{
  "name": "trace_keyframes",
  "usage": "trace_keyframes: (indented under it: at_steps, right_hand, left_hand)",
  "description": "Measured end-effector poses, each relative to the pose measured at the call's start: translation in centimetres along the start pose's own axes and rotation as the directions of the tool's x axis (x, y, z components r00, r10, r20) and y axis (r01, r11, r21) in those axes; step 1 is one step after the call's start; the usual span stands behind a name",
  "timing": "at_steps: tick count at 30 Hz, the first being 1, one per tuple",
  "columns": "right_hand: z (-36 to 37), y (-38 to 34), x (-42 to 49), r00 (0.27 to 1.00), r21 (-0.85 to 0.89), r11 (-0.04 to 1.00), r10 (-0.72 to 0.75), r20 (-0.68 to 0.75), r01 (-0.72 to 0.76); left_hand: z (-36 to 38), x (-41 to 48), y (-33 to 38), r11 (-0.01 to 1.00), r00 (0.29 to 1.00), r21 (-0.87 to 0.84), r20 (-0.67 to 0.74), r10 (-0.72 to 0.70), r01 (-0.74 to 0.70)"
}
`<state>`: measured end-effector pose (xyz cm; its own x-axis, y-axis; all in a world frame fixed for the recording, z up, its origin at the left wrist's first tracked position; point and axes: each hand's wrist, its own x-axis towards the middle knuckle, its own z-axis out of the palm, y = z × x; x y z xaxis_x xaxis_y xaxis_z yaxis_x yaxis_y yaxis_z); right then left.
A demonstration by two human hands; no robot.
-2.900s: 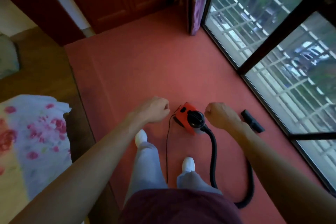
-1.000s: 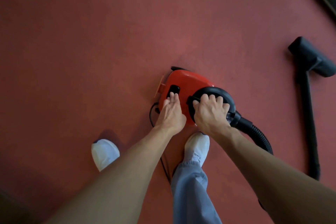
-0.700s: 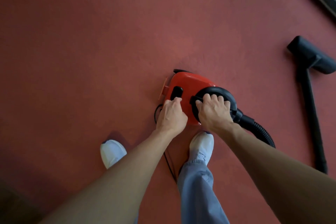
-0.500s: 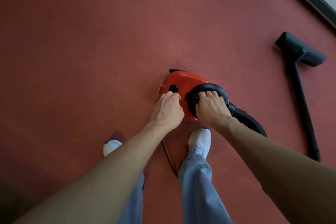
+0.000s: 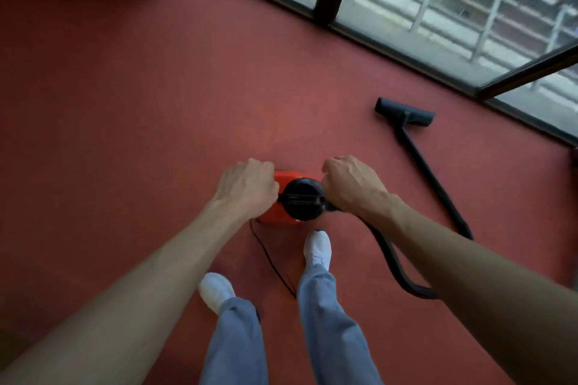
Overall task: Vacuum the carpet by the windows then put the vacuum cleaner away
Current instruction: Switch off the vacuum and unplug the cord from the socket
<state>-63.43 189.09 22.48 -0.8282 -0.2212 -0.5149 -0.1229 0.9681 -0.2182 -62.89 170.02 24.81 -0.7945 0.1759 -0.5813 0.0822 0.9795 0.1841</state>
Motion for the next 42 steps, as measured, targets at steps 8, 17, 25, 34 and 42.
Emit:
trace_keyframes:
  at_steps: [8, 17, 25, 34, 42]
  right_hand:
    - [-19.6, 0.2, -10.0, 0.978, 0.066, 0.997, 0.049, -0.201, -0.037]
    - [-30.4, -3.8, -18.8, 0.925, 0.021, 0.984, 0.171, -0.339, -0.174]
    - [-29.4, -10.1, -28.6, 0.811, 0.217, 0.884, 0.467, -0.353, -0.414]
    - [-25.8, -11.8, -39.6, 0.652, 0.38, 0.714, 0.696, -0.301, -0.588]
    - [-20.0, -12.2, -53.6, 0.405, 0.554, 0.509, 0.86, -0.309, -0.658]
  left_hand:
    - [-20.1, -9.1, 6.1, 0.998, 0.996, 0.036, -0.076, 0.054, -0.052]
    - [-32.3, -15.8, 8.6, 0.909, 0.915, 0.208, -0.105, 0.389, -0.362]
    - [-35.9, -20.8, 5.6, 0.762, 0.809, 0.343, -0.01, 0.587, -0.549]
    - [-34.8, -27.8, 10.7, 0.531, 0.642, 0.456, 0.125, 0.756, -0.714]
    - [-29.9, -37.0, 19.9, 0.267, 0.468, 0.54, 0.276, 0.84, -0.798]
